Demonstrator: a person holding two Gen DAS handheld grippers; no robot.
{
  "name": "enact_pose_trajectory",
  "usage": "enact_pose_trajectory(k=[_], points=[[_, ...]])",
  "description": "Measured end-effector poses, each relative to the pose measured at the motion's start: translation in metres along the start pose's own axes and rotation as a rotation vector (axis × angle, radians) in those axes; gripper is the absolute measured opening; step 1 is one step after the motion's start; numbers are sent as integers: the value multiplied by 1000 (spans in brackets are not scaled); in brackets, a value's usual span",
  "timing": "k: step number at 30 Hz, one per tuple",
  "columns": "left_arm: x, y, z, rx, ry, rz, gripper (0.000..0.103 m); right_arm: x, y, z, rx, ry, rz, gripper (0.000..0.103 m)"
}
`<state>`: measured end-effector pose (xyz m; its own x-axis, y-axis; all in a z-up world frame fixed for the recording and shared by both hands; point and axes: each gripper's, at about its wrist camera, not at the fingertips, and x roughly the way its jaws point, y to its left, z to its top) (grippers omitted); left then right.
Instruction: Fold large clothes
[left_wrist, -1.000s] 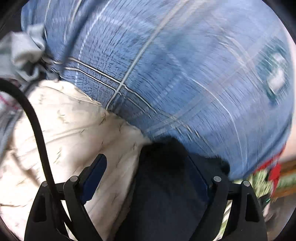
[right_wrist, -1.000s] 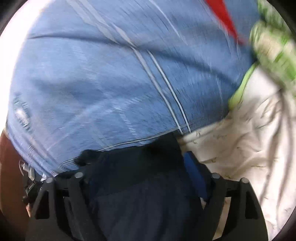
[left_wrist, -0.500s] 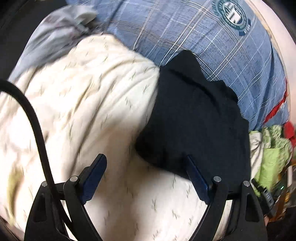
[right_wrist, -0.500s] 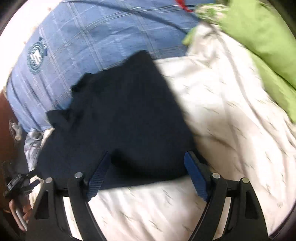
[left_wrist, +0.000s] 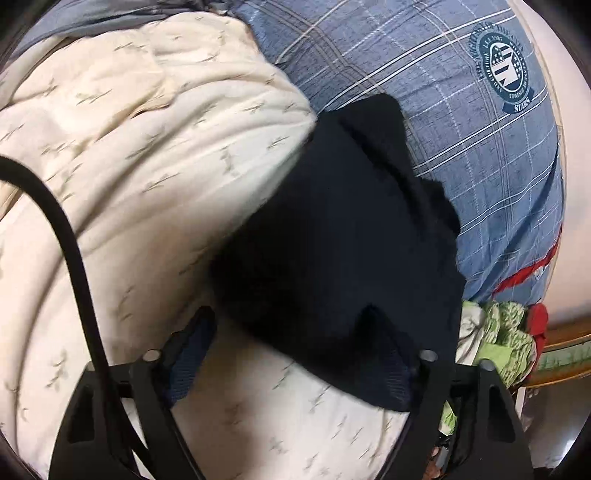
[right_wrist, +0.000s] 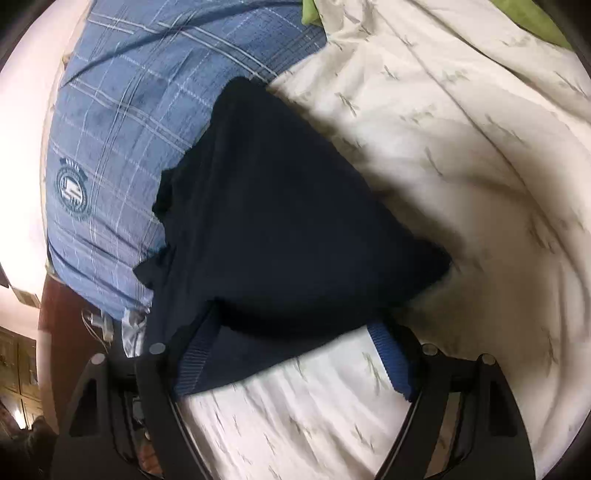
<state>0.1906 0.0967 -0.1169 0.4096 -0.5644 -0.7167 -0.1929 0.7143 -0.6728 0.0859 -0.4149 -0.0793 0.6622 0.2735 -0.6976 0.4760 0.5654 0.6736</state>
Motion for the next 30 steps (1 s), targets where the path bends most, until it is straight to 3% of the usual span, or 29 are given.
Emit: enact_pose_trajectory(k=[3,5,8,10,14,21,30], points=[[13,-11,7,24,-4,45,60,7,2,10,4,-16,-11,71],[19,-12,7,15,10,71,57,9,1,13,12,-29,-35,55],[17,-16,6,35,-4,77,42,7,3,15,-2,-39,-52,36],[13,-20,6,48,-13,75,25,5,3,16,-14,-39,-57,26],[0,-30,7,101,-29,64,14,-4,7,15,-39,-58,-52,9],[-40,-25,4,117,-20,-23,12,-30,18,3,-82,-89,-25,5],[-76,13,-26,100,8,-53,12,-66,28,-49,-122,-104,-34,5]])
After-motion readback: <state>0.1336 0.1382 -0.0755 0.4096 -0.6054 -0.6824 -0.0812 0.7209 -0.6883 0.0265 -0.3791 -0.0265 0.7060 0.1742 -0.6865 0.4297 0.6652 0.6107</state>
